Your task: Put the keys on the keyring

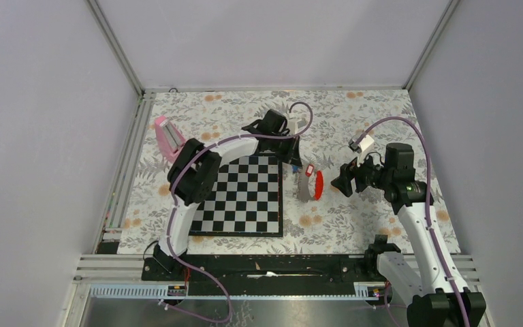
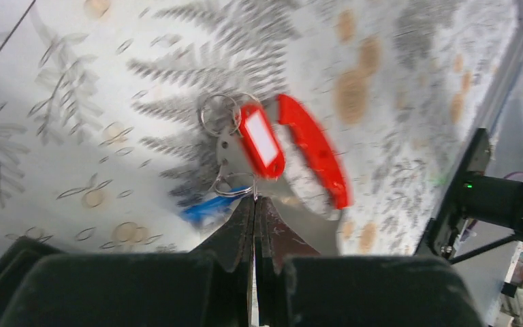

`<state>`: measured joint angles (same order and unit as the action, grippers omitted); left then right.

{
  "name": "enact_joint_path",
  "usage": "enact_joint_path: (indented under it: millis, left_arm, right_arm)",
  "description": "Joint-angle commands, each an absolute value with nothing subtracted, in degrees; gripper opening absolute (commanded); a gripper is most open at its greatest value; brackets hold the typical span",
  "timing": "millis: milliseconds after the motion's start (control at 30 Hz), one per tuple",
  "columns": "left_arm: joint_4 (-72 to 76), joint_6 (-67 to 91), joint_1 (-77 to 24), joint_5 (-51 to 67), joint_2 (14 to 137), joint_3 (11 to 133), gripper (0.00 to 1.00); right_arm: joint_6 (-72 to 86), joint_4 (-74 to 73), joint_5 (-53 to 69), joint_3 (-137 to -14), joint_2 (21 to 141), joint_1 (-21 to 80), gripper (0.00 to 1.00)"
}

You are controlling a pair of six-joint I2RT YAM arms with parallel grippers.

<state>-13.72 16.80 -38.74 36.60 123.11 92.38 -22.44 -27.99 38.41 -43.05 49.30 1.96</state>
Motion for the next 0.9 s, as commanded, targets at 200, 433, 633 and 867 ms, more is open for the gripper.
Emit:
enact_joint_path:
  millis: [200,433,633,867]
  left_arm:
    - [-24.9,11.0,-34.7,37.9,130.8,102.1,0.0]
    - [-30.2,6.4,-34.3,36.0,134.0,106.9,0.0]
    - [-32.9,3.6,-34.3,33.0,134.5,108.6,0.04]
    - [-34.9,1.9,-34.4,31.7,134.1,107.7,0.08]
  right_arm:
    - [-22.1,-26.7,38.5,-42.0,50.1,1.7,0.75]
    - [-22.1,-26.5,38.7,-41.4,50.3,1.8,0.76]
    - [-22.4,-26.5,38.7,-41.1,50.1,1.6,0.76]
    - [-22.6,-26.5,38.8,-40.8,50.0,1.7,0.76]
